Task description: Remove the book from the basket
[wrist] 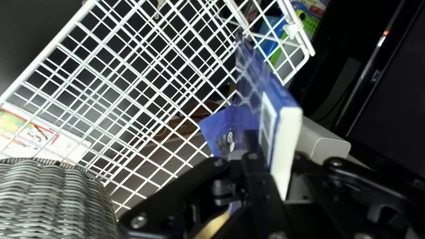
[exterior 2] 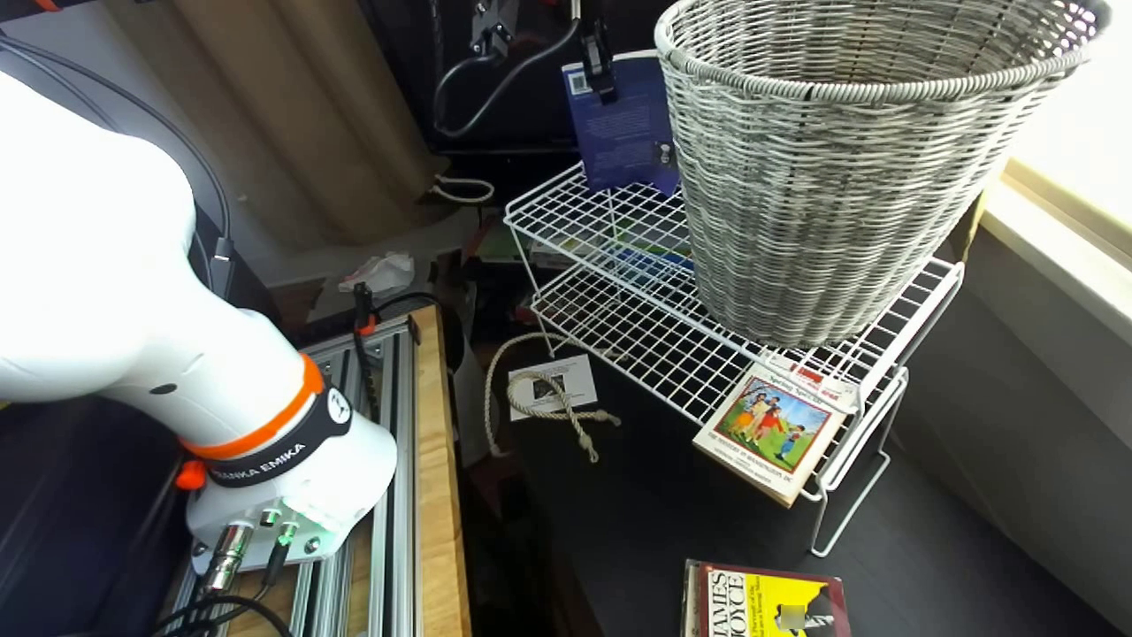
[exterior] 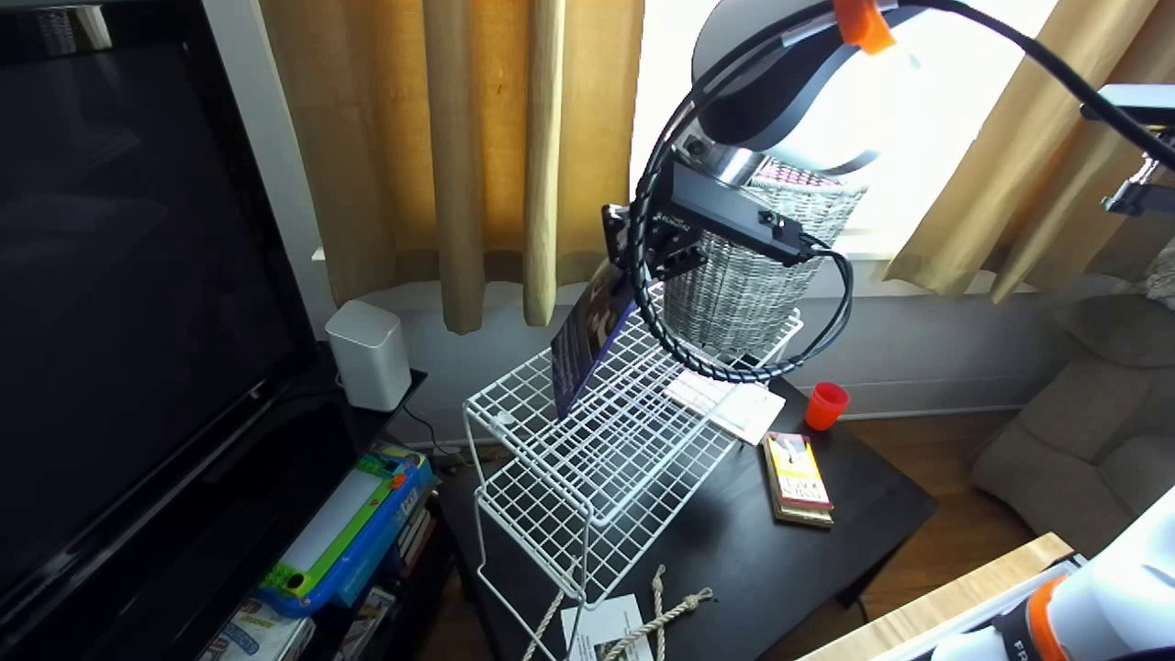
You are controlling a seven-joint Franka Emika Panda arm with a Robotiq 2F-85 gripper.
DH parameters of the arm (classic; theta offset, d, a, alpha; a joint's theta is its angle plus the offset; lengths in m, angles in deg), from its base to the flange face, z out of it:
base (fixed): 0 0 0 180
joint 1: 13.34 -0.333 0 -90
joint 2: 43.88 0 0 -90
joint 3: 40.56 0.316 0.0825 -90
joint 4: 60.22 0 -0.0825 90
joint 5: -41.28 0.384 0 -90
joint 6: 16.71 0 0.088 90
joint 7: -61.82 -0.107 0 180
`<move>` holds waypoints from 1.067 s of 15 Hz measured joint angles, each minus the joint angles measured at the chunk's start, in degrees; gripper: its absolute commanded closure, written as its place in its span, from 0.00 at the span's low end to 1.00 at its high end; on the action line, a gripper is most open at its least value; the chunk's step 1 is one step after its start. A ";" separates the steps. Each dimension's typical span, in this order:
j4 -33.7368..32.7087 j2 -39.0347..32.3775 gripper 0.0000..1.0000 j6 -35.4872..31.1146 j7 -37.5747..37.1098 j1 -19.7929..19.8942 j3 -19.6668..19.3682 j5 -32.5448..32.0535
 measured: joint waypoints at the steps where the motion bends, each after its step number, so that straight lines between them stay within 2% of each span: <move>1: 0.45 0.82 0.97 0.00 0.77 -0.30 -0.01 0.00; 7: 3.56 5.91 0.97 0.00 3.63 -2.23 -0.52 0.00; 11: 5.12 7.61 0.97 0.00 6.66 -3.46 -2.33 0.49; 16: 6.71 5.97 0.97 0.17 20.28 -6.55 -8.54 7.20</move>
